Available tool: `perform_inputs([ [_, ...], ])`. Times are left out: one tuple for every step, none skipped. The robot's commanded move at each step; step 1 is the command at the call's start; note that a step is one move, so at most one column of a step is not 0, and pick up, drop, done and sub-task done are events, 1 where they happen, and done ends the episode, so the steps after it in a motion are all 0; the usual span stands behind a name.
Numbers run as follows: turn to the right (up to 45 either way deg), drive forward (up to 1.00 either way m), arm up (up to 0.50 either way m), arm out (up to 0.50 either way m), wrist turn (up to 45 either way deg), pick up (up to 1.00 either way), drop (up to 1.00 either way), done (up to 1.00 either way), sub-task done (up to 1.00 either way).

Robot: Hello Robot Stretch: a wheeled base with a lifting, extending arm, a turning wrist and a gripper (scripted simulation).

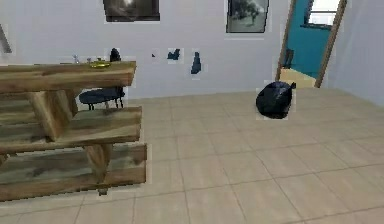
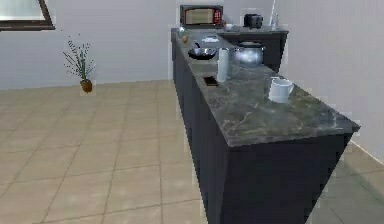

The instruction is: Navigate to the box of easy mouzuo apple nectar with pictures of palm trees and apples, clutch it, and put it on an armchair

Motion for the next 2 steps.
perform_inputs([
  [0.0, 1.0, 0.0, 0.0, 0.0, 0.0, 0.0, 0.0, 0.0],
  [3.0, 0.0, 0.0, 0.0, 0.0, 0.0, 0.0, 0.0, 0.0],
])
